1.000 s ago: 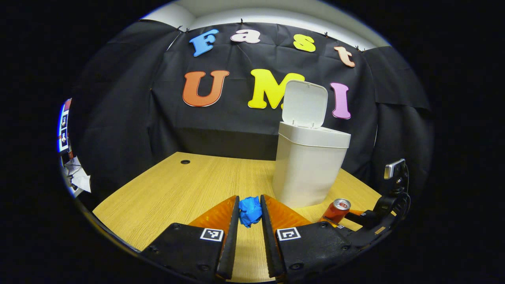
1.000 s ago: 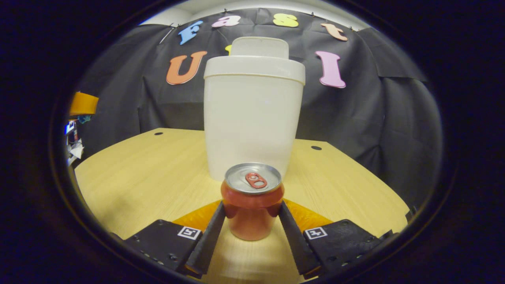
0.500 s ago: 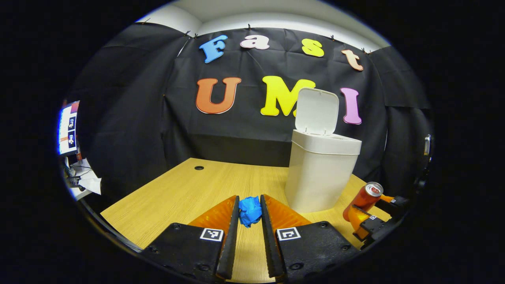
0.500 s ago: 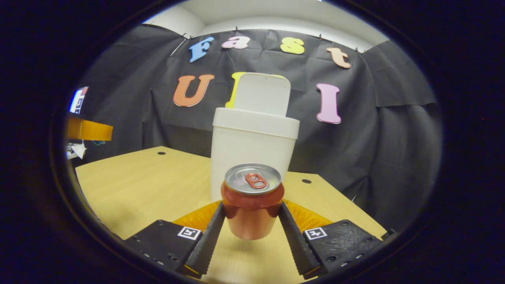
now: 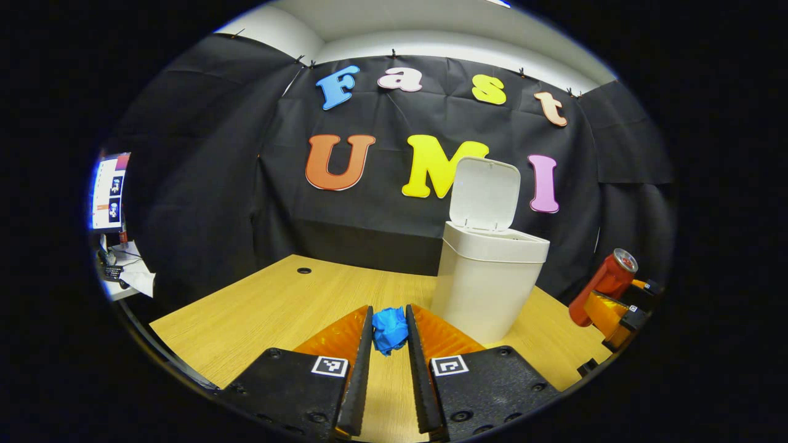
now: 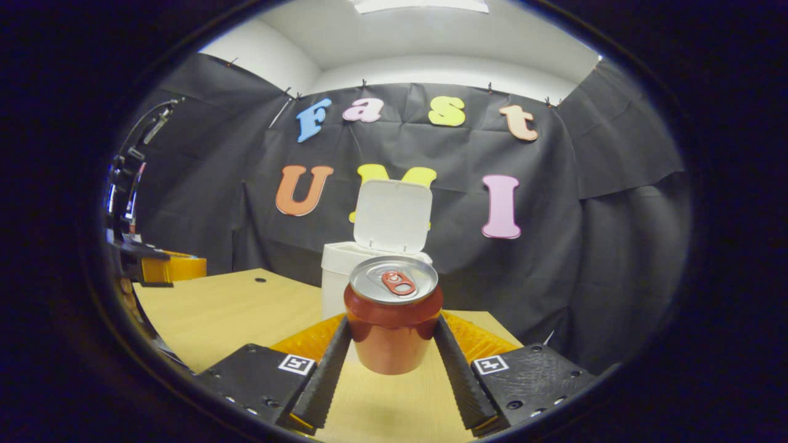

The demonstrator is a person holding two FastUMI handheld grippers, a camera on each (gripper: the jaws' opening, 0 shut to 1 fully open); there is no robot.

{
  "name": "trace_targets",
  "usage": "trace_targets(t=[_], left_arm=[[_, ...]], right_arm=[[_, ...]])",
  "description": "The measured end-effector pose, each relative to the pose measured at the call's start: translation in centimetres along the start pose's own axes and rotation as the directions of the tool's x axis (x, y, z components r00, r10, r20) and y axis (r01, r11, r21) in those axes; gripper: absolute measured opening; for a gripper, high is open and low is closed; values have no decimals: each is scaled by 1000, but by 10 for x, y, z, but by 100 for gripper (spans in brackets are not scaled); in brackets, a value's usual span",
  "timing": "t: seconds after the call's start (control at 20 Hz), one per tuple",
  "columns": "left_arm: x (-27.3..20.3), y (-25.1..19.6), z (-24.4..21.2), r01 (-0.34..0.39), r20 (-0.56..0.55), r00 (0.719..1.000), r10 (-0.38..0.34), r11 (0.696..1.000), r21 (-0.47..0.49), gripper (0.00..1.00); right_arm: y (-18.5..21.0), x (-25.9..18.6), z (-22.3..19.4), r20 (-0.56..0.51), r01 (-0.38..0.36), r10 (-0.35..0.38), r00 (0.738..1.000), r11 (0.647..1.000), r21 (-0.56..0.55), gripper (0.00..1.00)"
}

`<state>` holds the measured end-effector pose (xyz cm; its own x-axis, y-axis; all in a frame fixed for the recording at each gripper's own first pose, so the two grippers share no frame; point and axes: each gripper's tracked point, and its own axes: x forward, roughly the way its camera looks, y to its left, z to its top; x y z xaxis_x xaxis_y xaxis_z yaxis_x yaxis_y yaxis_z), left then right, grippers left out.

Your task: Press the lid of the desktop garbage bin to open it, pick up the crumpled paper on the desktop and throw it into the bin, then pick up the pop can on the desktop and drop it into the bin, and finally close the garbage bin lid.

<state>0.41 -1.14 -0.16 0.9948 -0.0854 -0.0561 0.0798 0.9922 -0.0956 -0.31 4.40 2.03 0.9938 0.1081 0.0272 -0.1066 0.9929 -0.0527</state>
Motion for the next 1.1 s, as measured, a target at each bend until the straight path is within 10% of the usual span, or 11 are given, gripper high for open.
trace_targets(t=[0.6,1.1], left_arm=[[12,-58,31,4,37,999,-5,1000,25,36],[90,-71,87,97,122,987,-101,994,42,37]], right_arm=[[-94,-14,-7,0,66,-66,998,995,73,78],[-81,-13,-16,-22,8,-6,1000,997,82,79]])
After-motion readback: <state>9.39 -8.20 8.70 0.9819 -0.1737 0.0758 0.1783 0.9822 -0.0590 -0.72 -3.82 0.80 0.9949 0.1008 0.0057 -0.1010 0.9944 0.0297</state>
